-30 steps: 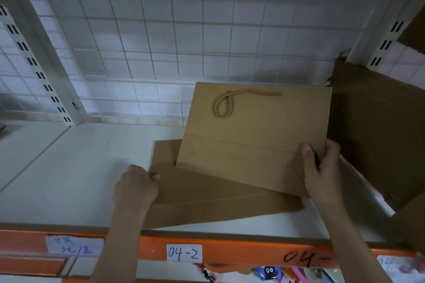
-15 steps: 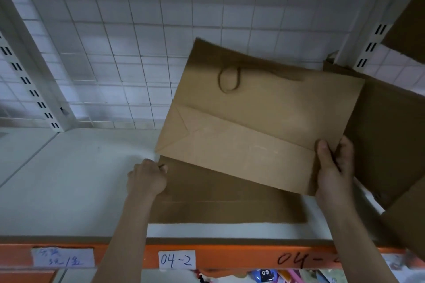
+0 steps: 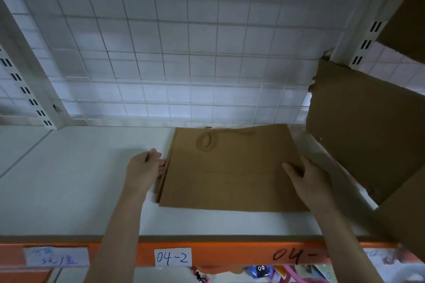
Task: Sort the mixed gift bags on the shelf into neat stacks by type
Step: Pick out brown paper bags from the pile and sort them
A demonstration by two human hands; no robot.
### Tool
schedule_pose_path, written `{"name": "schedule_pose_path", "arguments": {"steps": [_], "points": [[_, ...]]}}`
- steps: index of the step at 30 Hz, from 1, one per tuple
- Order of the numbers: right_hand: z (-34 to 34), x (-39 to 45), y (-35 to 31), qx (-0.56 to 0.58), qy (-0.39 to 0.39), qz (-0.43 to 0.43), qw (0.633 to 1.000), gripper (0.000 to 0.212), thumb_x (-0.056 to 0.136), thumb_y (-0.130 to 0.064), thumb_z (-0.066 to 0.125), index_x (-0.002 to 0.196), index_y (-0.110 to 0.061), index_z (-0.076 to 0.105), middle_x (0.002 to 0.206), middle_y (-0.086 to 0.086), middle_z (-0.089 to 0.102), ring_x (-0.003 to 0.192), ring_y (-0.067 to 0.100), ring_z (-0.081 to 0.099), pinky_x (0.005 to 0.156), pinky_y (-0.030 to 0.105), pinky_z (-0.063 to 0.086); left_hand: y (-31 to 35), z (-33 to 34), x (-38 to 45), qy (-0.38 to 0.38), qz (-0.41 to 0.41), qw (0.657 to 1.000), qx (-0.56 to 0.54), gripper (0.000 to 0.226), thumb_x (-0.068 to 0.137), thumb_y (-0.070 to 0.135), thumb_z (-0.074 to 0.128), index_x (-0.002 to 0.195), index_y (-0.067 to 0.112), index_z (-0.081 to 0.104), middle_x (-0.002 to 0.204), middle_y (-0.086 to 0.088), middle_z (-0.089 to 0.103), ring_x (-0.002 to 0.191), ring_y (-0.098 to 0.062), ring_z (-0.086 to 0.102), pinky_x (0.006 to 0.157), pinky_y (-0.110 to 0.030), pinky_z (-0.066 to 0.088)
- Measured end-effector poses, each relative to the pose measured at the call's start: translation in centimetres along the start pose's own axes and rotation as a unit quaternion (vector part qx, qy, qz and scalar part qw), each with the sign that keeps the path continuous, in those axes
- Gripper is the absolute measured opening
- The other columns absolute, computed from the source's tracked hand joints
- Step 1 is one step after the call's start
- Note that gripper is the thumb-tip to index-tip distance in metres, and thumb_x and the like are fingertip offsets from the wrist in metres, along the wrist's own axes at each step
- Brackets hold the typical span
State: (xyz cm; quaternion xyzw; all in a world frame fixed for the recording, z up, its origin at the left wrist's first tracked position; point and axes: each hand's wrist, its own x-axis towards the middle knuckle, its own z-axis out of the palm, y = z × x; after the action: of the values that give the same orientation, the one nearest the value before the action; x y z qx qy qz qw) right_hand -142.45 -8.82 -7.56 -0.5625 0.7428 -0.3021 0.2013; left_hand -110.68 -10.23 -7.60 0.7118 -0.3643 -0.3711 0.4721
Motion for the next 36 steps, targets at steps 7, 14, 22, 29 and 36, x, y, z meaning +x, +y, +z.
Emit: {"name": "schedule_pose_path", "arguments": {"steps": [7,14,22,29,36], "points": [[1.5,-0.1,-1.1,-0.096,0.036,0.003,0.995,0.040,0.093,-0.035,0.048,0.112,0.001,0.052,0.112,0.020,0.052,0.105,0.034,0.049,0.089,0.040,0.042,-0.2,1.3,-2.3,0.020,0.128,0.979,0.160,0.028,0.093,0.015,0.053,0.117,0.005,0.061,0.100,-0.002,0.057,0.090,-0.010,0.046,0.078,-0.019,0.031],[1.9,0.3,-0.8,-0.199,0.051,0.012,0.979,0.039,0.096,-0.036,0.042,0.110,-0.001,0.055,0.116,0.021,0.050,0.110,0.035,0.044,0.098,0.041,0.034,-0.1,2.9,-1.3,0.028,0.153,0.960,0.233,0.036,0.092,0.015,0.055,0.126,0.004,0.055,0.120,-0.016,0.060,0.111,-0.030,0.055,0.092,-0.032,0.041],[2.0,0.9,-0.7,-0.217,0.057,-0.026,0.974,0.038,0.098,-0.033,0.037,0.117,-0.005,0.055,0.118,0.018,0.052,0.111,0.033,0.045,0.097,0.038,0.034,-0.5,3.7,-0.7,0.073,0.159,0.947,0.269,0.029,0.090,0.015,0.055,0.116,0.003,0.061,0.109,-0.019,0.059,0.101,-0.034,0.056,0.087,-0.037,0.043],[2.3,0.1,-1.8,-0.279,0.101,-0.075,0.952,0.035,0.097,-0.029,0.038,0.109,-0.005,0.060,0.115,0.016,0.053,0.108,0.031,0.047,0.090,0.038,0.038,-0.3,2.8,-0.6,0.078,0.151,0.920,0.354,0.031,0.093,0.028,0.050,0.119,0.013,0.058,0.116,-0.010,0.060,0.112,-0.033,0.048,0.092,-0.040,0.038],[7.4,-4.7,-7.1,-0.207,0.108,-0.172,0.957,0.017,0.080,-0.011,0.068,0.090,0.003,0.069,0.088,0.022,0.064,0.080,0.041,0.059,0.071,0.043,0.050,-1.8,-5.3,0.9,0.034,0.173,0.953,0.247,0.034,0.092,0.029,0.054,0.119,0.009,0.059,0.118,-0.011,0.058,0.100,-0.027,0.058,0.092,-0.033,0.043]]}}
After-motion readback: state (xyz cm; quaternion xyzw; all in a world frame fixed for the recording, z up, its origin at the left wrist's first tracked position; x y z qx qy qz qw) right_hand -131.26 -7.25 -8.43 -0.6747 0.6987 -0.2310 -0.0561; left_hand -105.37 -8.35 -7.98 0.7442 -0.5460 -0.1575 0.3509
